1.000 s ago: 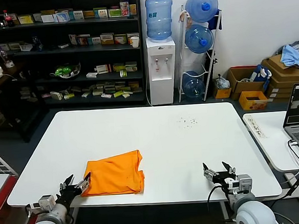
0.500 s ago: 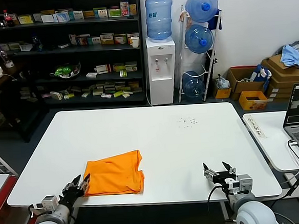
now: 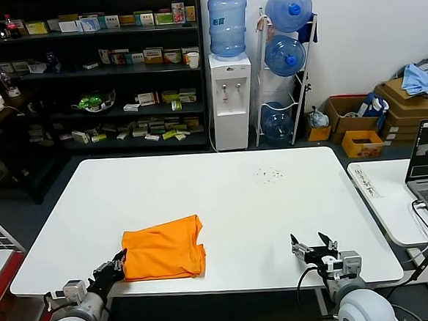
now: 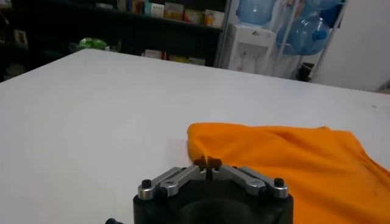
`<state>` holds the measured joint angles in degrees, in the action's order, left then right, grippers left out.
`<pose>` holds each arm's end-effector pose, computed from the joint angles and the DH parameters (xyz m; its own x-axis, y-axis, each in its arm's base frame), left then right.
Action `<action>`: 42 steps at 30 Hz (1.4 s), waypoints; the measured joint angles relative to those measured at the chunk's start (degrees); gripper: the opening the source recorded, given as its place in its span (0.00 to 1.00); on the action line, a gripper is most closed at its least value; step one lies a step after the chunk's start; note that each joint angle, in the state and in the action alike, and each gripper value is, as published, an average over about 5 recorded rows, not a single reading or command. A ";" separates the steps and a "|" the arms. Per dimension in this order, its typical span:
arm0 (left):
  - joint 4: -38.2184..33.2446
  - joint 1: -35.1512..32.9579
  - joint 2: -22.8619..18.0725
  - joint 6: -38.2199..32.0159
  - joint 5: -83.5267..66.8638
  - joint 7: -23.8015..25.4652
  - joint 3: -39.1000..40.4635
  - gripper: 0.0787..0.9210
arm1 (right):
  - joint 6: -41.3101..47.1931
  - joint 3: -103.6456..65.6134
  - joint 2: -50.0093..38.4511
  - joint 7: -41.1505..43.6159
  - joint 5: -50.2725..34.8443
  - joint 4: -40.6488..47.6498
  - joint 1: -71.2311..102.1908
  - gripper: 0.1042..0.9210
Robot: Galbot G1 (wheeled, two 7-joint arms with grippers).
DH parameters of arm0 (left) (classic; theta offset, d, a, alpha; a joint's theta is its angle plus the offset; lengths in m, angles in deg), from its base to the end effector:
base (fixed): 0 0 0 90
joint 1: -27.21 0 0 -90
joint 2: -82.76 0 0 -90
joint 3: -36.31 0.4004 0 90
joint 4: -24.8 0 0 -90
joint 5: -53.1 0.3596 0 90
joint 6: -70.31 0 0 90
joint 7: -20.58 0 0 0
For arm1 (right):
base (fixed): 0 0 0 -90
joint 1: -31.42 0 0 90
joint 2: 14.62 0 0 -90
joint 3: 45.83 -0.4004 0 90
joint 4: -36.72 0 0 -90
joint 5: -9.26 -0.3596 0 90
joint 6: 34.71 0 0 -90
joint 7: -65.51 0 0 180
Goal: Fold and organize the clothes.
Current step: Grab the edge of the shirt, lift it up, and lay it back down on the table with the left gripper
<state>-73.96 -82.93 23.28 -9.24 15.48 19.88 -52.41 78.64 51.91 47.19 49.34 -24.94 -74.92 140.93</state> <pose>0.2297 0.1687 -0.4057 -0.9103 0.1064 0.4001 0.0519 0.9881 -0.1446 0.2263 -0.0868 -0.3531 -0.8782 -0.0503 0.4757 -0.0262 0.9980 0.0571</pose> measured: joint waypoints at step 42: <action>1.19 -3.08 18.30 -0.35 35.06 1.46 -17.88 0.03 | -3.92 1.48 -0.21 0.65 2.12 -1.10 -0.67 0.88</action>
<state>-72.76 -86.02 41.58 -9.59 50.54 21.34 -70.29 74.73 53.40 46.98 49.99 -22.82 -76.03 140.26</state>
